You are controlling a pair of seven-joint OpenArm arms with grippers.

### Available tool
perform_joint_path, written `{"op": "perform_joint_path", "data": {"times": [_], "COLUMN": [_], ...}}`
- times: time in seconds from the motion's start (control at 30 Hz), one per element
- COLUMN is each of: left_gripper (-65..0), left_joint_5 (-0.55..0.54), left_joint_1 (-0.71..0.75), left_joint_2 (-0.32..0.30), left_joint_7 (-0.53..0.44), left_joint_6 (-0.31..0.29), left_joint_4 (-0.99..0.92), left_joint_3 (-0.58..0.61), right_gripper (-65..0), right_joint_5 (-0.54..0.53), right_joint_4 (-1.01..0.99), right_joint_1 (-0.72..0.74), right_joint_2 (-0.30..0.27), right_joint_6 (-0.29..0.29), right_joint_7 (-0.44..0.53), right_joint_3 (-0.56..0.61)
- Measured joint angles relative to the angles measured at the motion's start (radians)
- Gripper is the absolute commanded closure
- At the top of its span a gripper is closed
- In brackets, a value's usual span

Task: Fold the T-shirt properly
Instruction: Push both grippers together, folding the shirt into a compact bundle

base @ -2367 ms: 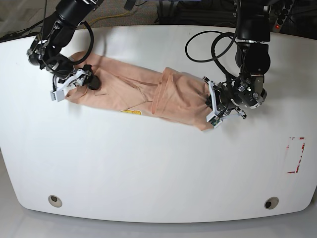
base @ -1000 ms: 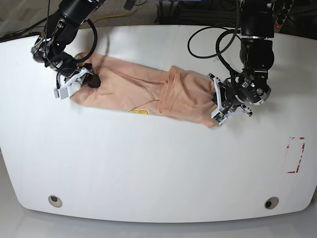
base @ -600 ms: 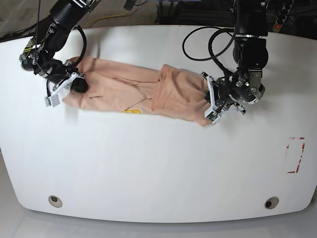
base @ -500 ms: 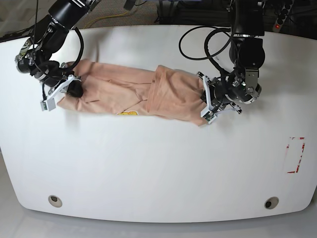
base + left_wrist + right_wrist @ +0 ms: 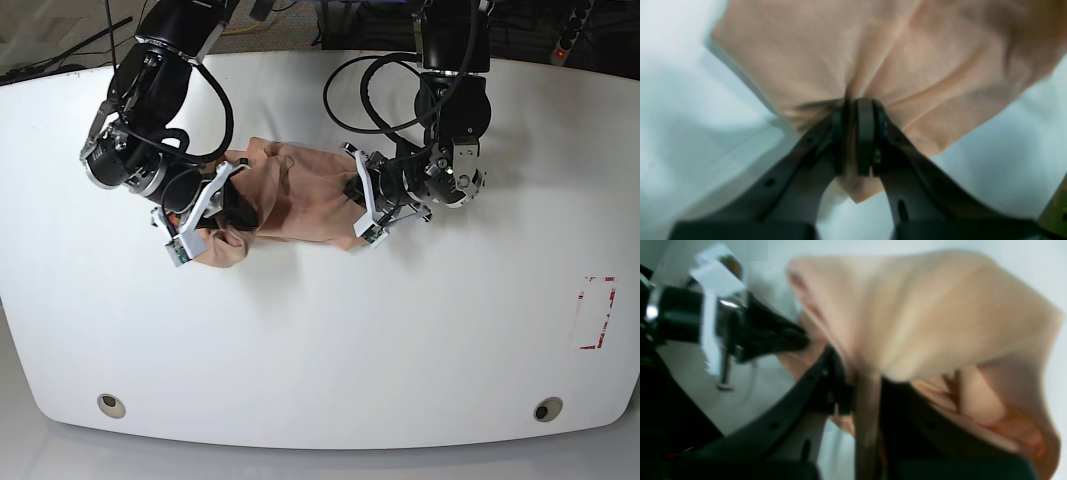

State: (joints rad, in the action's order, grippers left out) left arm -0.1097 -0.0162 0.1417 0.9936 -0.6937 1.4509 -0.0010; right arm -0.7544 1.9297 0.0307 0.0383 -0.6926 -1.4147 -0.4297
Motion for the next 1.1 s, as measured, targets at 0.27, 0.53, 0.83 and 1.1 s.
{"op": "perform_joint_path", "data": {"times": [0.27, 0.53, 0.83, 1.1], "left_gripper": [-3.5, -3.5, -3.6, -3.7], "left_joint_5": [-0.004, -0.007, -0.011, -0.010], "left_joint_1": [0.002, 0.002, 0.002, -0.012], "left_joint_2": [0.002, -0.001, 0.002, 0.002], "left_joint_7": [0.000, 0.000, 0.004, 0.019], "left_joint_6": [-0.003, -0.003, -0.003, -0.004], "left_joint_4": [0.000, 0.000, 0.000, 0.001], "left_joint_3": [0.002, 0.001, 0.000, 0.000], "right_gripper": [-0.6, -4.0, -44.2, -46.6], "right_joint_5": [-0.001, 0.016, 0.010, -0.006], "right_joint_4": [-0.066, -0.119, -0.158, -0.119], "right_joint_1": [0.003, 0.000, -0.005, -0.022], "right_joint_2": [0.017, -0.009, -0.038, -0.035], "right_joint_6": [0.000, 0.000, 0.000, 0.000], "right_joint_7": [0.060, 0.093, 0.148, 0.154], "right_joint_3": [0.140, 0.227, 0.281, 0.301]}}
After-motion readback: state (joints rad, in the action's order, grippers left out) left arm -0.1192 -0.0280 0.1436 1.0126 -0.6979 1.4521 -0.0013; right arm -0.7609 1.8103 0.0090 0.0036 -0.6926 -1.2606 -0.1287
